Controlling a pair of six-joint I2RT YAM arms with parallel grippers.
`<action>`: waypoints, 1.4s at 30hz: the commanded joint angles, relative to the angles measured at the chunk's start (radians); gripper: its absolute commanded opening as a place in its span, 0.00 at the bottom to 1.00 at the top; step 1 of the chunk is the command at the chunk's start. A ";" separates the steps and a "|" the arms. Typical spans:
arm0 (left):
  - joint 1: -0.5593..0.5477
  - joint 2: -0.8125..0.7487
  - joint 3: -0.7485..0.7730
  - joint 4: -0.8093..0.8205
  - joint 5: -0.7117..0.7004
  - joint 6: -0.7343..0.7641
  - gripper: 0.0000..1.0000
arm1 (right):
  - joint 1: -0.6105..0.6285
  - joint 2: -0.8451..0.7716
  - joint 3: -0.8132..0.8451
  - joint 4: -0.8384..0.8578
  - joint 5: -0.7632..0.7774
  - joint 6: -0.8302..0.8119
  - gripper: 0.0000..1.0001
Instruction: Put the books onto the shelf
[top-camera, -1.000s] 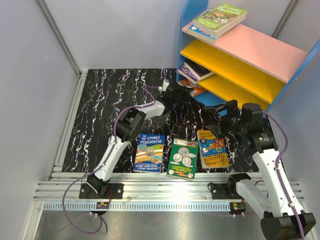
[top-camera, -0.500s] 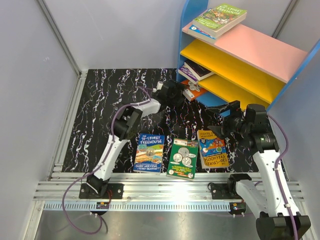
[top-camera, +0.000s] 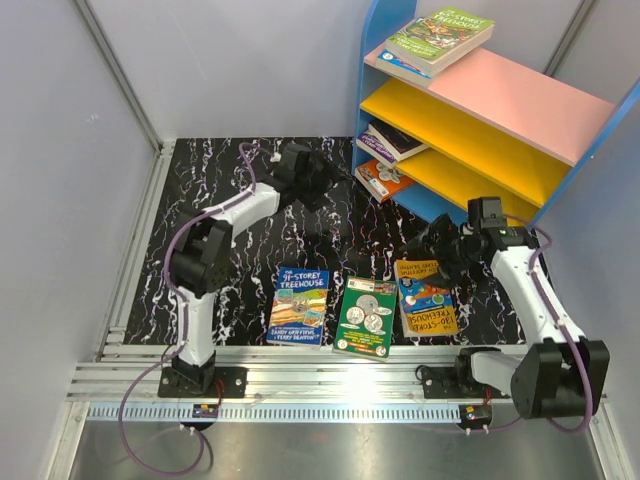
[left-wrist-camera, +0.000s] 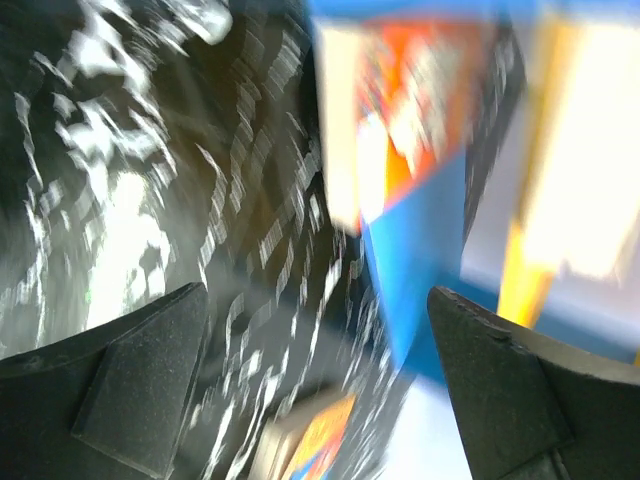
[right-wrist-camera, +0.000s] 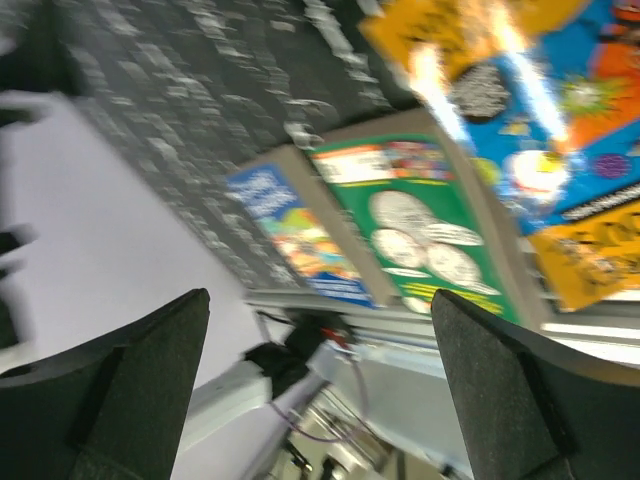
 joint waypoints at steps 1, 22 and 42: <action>-0.052 -0.180 -0.064 -0.126 0.124 0.294 0.99 | 0.006 0.012 -0.120 -0.140 -0.010 -0.169 1.00; -0.428 -0.411 -0.565 -0.206 0.132 0.444 0.99 | 0.346 0.234 -0.451 0.314 0.121 -0.002 1.00; -0.543 -0.310 -0.638 -0.040 0.267 0.338 0.99 | 0.645 0.478 -0.588 0.561 0.104 0.182 0.78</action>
